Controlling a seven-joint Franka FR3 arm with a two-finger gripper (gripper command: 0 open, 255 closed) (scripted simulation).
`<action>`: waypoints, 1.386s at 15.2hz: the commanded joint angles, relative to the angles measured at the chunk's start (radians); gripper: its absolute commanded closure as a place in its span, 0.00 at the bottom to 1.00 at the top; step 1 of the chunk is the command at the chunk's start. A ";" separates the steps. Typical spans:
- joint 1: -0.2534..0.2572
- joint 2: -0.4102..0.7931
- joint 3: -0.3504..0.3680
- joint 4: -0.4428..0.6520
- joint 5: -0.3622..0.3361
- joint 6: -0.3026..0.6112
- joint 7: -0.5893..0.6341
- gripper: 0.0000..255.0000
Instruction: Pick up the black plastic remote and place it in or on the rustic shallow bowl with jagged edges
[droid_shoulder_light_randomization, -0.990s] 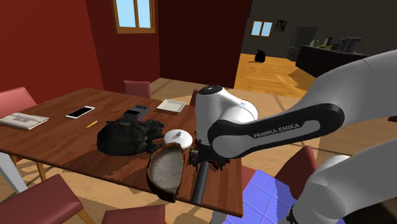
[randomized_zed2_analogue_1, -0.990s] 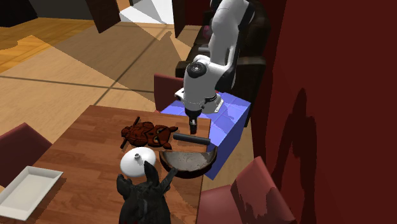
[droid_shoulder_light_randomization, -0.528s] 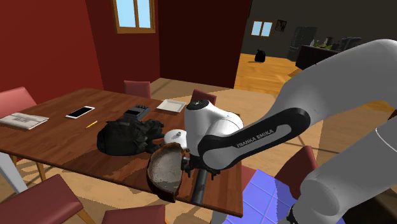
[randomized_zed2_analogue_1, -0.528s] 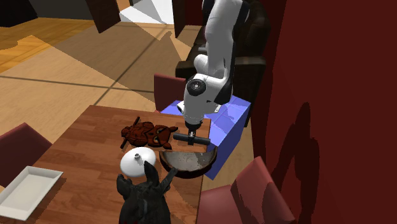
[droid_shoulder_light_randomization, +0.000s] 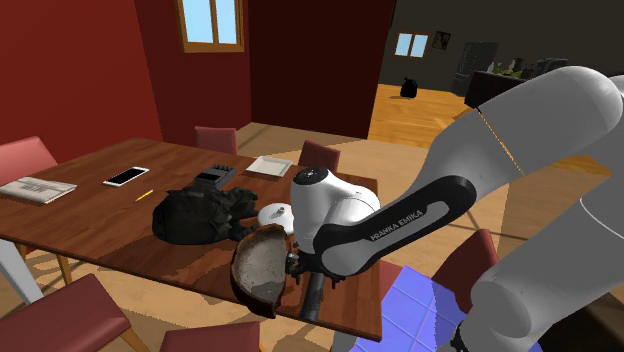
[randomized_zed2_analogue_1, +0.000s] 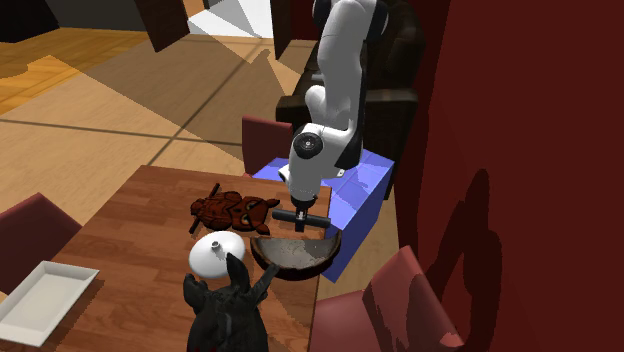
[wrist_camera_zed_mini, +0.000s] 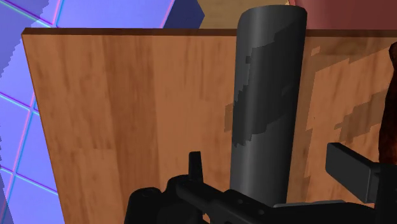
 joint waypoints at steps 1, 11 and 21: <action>0.000 0.000 0.000 0.000 0.000 0.001 0.000 0.00; 0.000 0.000 0.000 -0.001 0.000 0.000 -0.001 1.00; 0.038 -0.103 -0.052 0.043 0.066 -0.128 -0.064 1.00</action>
